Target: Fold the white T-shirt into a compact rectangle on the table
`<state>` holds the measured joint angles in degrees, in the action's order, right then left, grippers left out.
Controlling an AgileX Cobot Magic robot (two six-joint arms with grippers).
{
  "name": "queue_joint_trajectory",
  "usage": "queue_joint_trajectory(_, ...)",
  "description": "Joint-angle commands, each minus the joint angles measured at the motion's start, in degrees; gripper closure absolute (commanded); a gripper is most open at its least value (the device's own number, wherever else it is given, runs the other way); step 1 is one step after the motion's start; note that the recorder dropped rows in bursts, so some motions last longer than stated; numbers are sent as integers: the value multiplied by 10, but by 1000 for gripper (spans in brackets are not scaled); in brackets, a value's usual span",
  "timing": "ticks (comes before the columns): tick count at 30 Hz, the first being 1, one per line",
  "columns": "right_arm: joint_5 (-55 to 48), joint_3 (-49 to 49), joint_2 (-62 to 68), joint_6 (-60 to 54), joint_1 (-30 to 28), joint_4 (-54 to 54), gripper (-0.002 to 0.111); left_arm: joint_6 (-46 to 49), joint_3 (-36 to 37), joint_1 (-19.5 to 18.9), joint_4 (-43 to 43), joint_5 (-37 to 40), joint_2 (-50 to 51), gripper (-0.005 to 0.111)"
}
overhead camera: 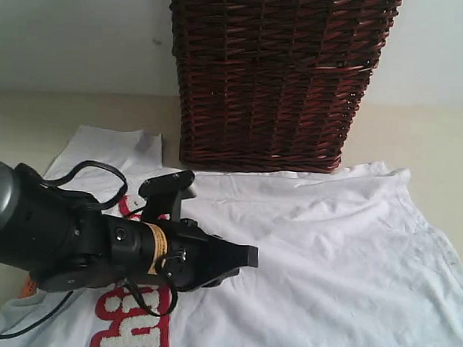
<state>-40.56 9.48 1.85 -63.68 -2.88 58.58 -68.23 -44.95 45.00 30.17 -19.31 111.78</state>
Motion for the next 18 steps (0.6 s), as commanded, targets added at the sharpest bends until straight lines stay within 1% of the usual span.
queue_joint_trajectory(1, 0, -3, 1, -1, -2, 2, 73, -59, -21, 9, 32, -1, 20, 107)
queue_joint_trajectory(3, 0, -3, 1, -1, -2, 2, 73, -94, -38, 9, 70, -2, 29, 107)
queue_joint_trajectory(4, 0, -3, 1, -1, -2, 2, 73, -130, -52, 10, 117, -2, 39, 107)
queue_joint_trajectory(5, 0, -3, 1, -1, -2, 2, 73, -158, -60, 10, 145, -2, 46, 107)
queue_joint_trajectory(6, 0, -3, 1, -1, -2, 2, 73, -218, -77, 12, 189, -10, 63, 107)
queue_joint_trajectory(8, 0, -3, 1, -1, -2, 2, 73, -267, -93, 12, 224, -38, 81, 107)
queue_joint_trajectory(10, 0, -3, 1, -1, -2, 2, 73, -296, -106, 12, 241, -70, 95, 107)
queue_joint_trajectory(13, 0, -3, 1, -1, -2, 2, 73, -321, -125, 17, 241, -102, 116, 107)
queue_joint_trajectory(17, 0, -3, 1, -1, -2, 2, 73, -328, -151, 25, 242, -101, 127, 107)
queue_joint_trajectory(18, 0, -3, 1, -1, -2, 2, 73, -328, -164, 33, 243, -100, 134, 107)
